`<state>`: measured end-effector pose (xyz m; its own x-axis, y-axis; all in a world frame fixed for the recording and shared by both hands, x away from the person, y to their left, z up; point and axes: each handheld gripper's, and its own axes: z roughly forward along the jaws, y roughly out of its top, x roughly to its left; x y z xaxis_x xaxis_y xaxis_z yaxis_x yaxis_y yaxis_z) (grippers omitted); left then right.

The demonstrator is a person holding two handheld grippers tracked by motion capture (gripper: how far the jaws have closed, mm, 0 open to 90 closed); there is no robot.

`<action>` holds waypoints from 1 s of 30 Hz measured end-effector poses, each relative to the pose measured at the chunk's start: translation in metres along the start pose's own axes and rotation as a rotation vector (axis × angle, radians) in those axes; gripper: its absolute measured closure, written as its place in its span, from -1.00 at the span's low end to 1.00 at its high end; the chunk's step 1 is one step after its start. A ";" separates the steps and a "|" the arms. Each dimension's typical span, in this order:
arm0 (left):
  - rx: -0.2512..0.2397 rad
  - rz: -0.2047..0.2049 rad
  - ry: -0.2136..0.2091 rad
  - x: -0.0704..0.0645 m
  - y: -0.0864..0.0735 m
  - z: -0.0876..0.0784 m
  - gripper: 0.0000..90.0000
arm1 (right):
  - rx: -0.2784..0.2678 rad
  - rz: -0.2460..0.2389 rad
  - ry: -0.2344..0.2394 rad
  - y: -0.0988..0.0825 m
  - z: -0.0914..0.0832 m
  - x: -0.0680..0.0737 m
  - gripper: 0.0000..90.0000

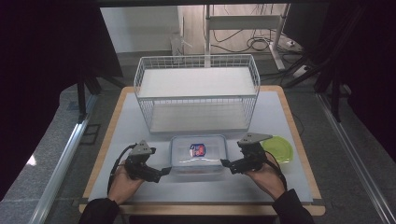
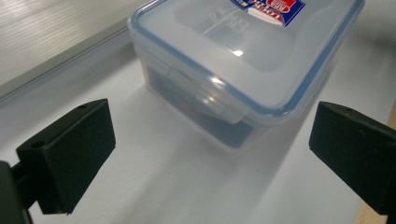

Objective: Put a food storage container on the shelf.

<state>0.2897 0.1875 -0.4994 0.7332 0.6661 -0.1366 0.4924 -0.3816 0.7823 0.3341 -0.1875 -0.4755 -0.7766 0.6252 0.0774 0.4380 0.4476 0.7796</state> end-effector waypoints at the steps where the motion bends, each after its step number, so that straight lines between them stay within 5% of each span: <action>1: 0.003 -0.002 -0.010 0.000 0.002 0.001 -1.00 | 0.002 0.009 0.004 0.001 0.002 -0.001 -0.98; 15: 0.038 -0.101 -0.132 0.018 0.017 0.031 -1.00 | 0.121 0.075 0.122 0.014 0.032 -0.004 -1.00; 21: 0.063 -0.174 -0.271 0.030 0.019 0.051 -1.00 | 0.145 0.181 0.198 0.014 0.045 -0.017 -0.99; 23: 0.063 -0.202 -0.282 0.032 0.019 0.052 -1.00 | 0.150 0.218 0.227 0.013 0.049 -0.019 -1.00; 30: 0.087 -0.172 -0.239 0.022 0.021 0.045 -0.94 | 0.167 0.238 0.228 0.013 0.041 -0.018 -0.81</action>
<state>0.3372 0.1652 -0.5136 0.7201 0.5599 -0.4098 0.6495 -0.3363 0.6819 0.3721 -0.1668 -0.4922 -0.7172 0.5738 0.3955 0.6715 0.4172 0.6124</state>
